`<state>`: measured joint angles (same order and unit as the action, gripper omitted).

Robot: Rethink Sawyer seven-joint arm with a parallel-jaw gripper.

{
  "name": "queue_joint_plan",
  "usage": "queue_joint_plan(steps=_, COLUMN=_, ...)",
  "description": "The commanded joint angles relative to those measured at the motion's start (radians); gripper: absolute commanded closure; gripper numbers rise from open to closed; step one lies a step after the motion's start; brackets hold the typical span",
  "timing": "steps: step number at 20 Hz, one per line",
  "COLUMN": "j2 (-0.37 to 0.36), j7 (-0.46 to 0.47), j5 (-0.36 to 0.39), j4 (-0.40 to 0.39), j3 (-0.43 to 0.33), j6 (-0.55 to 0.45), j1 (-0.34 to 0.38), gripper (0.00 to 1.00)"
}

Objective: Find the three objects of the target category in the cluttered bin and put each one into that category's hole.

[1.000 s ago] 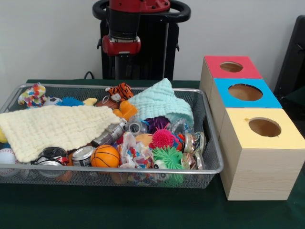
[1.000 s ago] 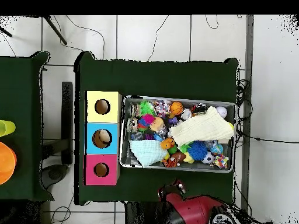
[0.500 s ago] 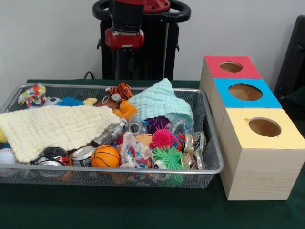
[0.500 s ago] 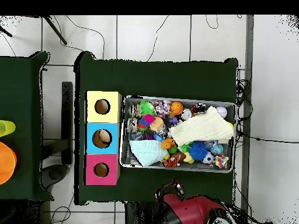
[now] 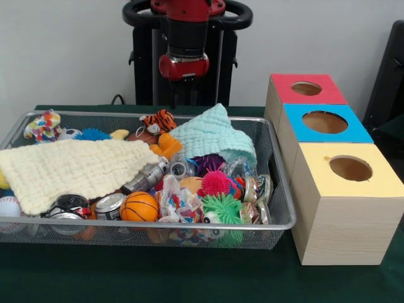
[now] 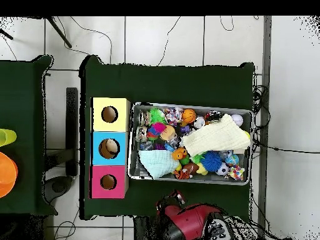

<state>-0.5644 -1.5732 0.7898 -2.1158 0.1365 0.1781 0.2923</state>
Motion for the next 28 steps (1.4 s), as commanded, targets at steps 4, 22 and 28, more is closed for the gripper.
queue_joint_plan(steps=4, j2=0.076, j7=-0.135, j5=-0.049, j4=0.17, j3=-0.046, j6=0.045, j1=0.012, gripper=0.0)
queue_joint_plan(steps=22, j2=0.024, j7=-0.109, j5=-0.009, j4=0.158, j3=-0.121, j6=-0.001, j1=0.084, gripper=0.0)
queue_joint_plan(steps=28, j2=0.081, j7=-0.106, j5=-0.008, j4=0.2, j3=-0.076, j6=0.056, j1=0.06, gripper=0.0)
